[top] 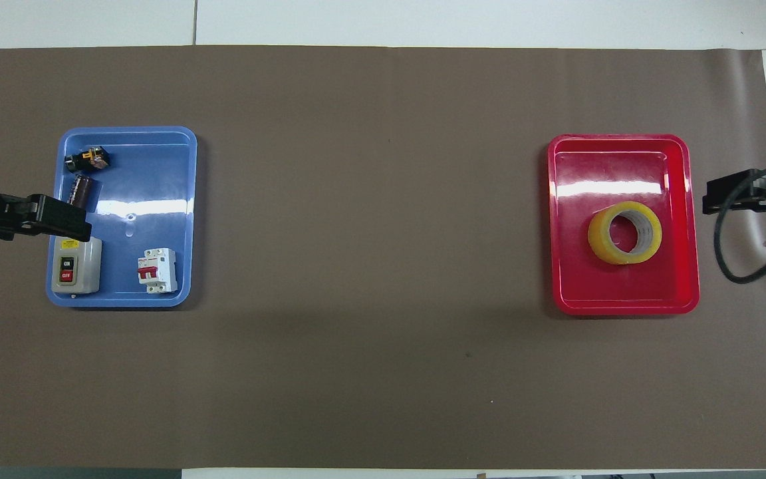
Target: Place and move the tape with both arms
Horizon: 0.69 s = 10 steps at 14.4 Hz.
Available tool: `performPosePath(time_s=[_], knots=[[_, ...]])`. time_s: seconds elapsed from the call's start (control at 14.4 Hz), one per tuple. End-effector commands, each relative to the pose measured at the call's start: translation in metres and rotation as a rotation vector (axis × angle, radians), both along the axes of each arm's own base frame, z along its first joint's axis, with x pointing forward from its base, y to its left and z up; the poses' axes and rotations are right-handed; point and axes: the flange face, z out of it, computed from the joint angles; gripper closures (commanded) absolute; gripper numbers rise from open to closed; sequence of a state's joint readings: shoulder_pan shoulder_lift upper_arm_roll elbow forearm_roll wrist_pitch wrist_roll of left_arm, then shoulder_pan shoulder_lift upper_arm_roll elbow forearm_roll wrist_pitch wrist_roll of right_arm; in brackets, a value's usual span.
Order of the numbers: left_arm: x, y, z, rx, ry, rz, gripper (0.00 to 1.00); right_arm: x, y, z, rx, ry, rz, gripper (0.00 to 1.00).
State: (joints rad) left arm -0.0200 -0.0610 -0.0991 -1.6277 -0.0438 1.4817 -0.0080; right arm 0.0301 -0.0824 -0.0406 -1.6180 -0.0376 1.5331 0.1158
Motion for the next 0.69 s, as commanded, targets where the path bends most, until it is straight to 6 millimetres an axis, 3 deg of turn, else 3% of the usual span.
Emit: performPosePath(time_s=[0.0,0.07,0.62], knots=[[-0.004,0.003,0.002,0.012,0.002,-0.004,0.0,0.013,-0.008,0.026,-0.016,0.028,-0.029,0.0],[-0.004,0.003,0.002,0.012,0.001,-0.004,0.0,0.007,-0.007,0.016,-0.01,0.055,-0.028,0.0],[-0.004,0.003,0.002,0.012,0.002,-0.004,0.0,0.006,-0.001,0.016,-0.016,0.054,0.063,0.0]])
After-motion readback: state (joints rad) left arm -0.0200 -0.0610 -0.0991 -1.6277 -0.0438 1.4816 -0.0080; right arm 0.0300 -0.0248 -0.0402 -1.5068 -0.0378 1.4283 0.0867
